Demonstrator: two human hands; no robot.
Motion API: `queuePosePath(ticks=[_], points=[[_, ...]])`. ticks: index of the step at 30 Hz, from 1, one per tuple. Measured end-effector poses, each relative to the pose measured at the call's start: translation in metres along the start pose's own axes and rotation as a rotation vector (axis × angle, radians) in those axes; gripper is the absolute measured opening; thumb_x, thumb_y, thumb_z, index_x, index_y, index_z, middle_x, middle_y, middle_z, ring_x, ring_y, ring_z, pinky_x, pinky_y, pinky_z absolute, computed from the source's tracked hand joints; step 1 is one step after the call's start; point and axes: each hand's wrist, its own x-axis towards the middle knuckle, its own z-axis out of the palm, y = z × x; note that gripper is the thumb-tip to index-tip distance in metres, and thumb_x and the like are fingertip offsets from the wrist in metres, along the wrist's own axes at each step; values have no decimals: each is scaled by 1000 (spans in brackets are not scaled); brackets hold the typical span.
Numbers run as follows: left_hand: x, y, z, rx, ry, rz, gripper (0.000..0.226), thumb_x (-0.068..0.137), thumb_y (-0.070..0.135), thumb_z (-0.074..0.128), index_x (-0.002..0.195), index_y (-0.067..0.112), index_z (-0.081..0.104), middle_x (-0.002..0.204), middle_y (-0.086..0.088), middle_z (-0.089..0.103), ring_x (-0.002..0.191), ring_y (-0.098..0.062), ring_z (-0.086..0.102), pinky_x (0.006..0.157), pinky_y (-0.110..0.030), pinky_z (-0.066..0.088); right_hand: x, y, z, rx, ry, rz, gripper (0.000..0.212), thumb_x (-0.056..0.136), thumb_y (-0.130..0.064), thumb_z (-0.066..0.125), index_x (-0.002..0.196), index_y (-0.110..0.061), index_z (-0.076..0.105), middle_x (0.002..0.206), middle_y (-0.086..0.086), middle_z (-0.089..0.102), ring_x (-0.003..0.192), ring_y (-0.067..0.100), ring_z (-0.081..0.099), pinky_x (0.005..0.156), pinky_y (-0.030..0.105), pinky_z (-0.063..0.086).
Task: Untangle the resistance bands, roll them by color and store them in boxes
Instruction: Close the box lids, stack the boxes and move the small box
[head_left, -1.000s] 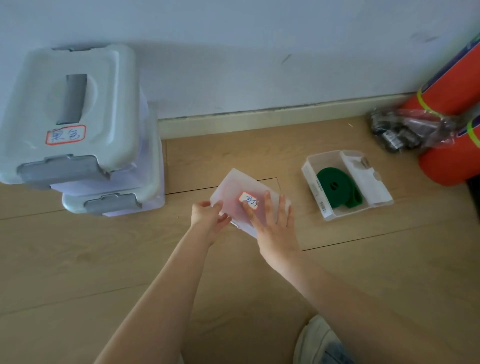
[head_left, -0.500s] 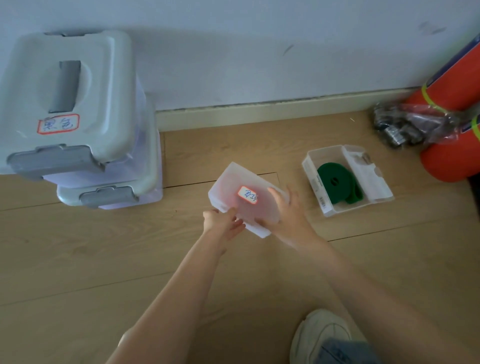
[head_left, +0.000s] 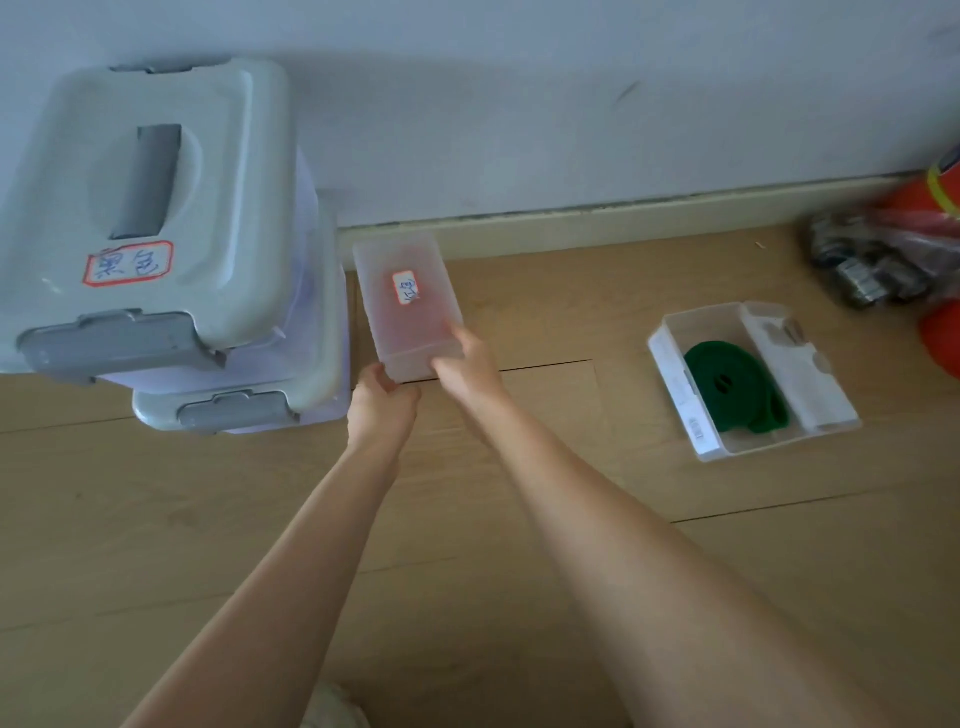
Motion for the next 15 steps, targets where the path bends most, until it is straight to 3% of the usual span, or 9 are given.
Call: queuePosePath(ticks=[4,6,8,10,12,15], points=[[1,-2,-7,43,9,0,50,84,8,49,133,13,46,122,-6,56,112,-29,55,97,-43,46,7,-14,8,89,-54,-13,51,86,13,36,132,-6,50,133,13,53,106,18,47,83,17,33],[-2,-2,-12,109,26,-1,46,84,11,48,130,14,49,120,-6,59,109,-29,57,95,-41,48,-2,-11,4,72,-95,-15,50,87,12,36,130,-9,53,121,10,61,103,20,53,81,18,37],[-8,-1,-13,138,37,1,44,84,12,48,129,13,50,116,-8,61,106,-28,57,94,-40,49,-15,-2,-9,8,-91,24,54,86,8,37,134,-13,48,103,7,61,87,17,53,77,22,46],[-16,0,-7,139,32,14,43,84,12,47,127,11,50,115,-12,62,106,-28,57,93,-40,49,-29,7,-32,-65,-23,81,56,85,3,43,138,-14,43,120,10,56,98,19,53,86,27,45],[-31,1,10,157,-10,19,42,84,11,45,127,11,49,113,-11,62,101,-26,57,85,-34,49,-46,21,-69,-207,103,47,52,86,-2,46,137,-13,43,135,12,47,112,24,51,81,21,37],[-55,4,45,209,-114,46,42,86,11,45,127,13,48,114,-8,62,96,-25,57,78,-31,46,-71,44,-136,-549,362,-88,44,87,-6,51,131,-7,46,131,16,45,116,30,45,89,30,36]])
